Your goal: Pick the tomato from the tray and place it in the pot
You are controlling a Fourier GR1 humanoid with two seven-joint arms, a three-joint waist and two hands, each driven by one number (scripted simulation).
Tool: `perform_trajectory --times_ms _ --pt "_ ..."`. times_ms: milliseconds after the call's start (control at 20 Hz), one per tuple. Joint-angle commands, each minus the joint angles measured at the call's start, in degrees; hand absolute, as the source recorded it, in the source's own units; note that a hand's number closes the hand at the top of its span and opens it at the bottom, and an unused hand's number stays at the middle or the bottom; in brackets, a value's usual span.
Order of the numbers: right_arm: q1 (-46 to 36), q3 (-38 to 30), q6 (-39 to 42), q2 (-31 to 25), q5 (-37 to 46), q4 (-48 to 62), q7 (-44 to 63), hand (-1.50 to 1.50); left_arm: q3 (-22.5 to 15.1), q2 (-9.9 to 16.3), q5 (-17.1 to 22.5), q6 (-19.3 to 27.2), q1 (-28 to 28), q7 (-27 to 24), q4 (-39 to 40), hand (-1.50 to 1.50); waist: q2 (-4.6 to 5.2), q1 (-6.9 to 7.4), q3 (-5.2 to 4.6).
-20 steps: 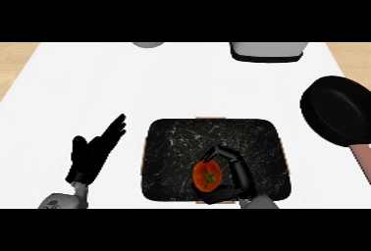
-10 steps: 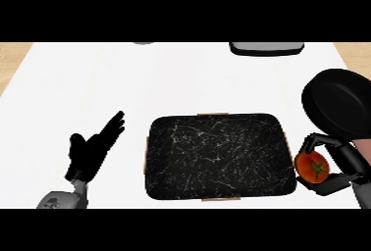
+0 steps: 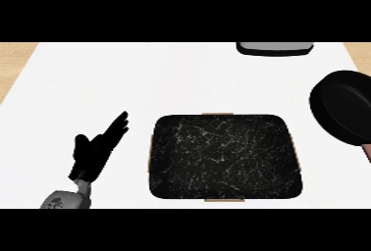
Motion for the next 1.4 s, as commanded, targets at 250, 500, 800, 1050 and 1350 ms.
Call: perform_trajectory --times_ms 250,500,800,1050,1350 --pt "-2.93 -3.59 10.11 -10.61 0.13 5.88 -13.28 1.5 -1.0 -0.34 -0.2 -0.74 -1.04 0.91 -0.11 0.0 -0.21 1.44 0.08" --pt "-5.66 -3.04 9.0 -13.11 2.32 7.2 -13.78 1.5 -0.56 0.13 -0.66 -1.14 -2.54 -0.08 1.67 0.0 0.16 2.55 -0.15" --pt "-9.71 -0.16 8.09 -15.15 6.74 6.05 -13.41 1.5 -1.86 -1.28 -0.41 -1.64 -1.55 -0.21 1.53 0.0 -0.13 3.83 -0.42" --pt "-13.06 3.49 4.7 -13.2 12.47 6.91 -14.26 1.5 -0.61 -0.75 0.29 -2.0 -4.4 1.56 1.55 0.0 -0.11 3.64 -0.48" --pt "-19.74 8.58 -3.65 -6.49 21.17 6.7 -12.3 1.5 -1.12 -0.62 -1.26 -1.64 -1.75 -0.95 2.74 0.0 -0.37 3.47 -0.63"
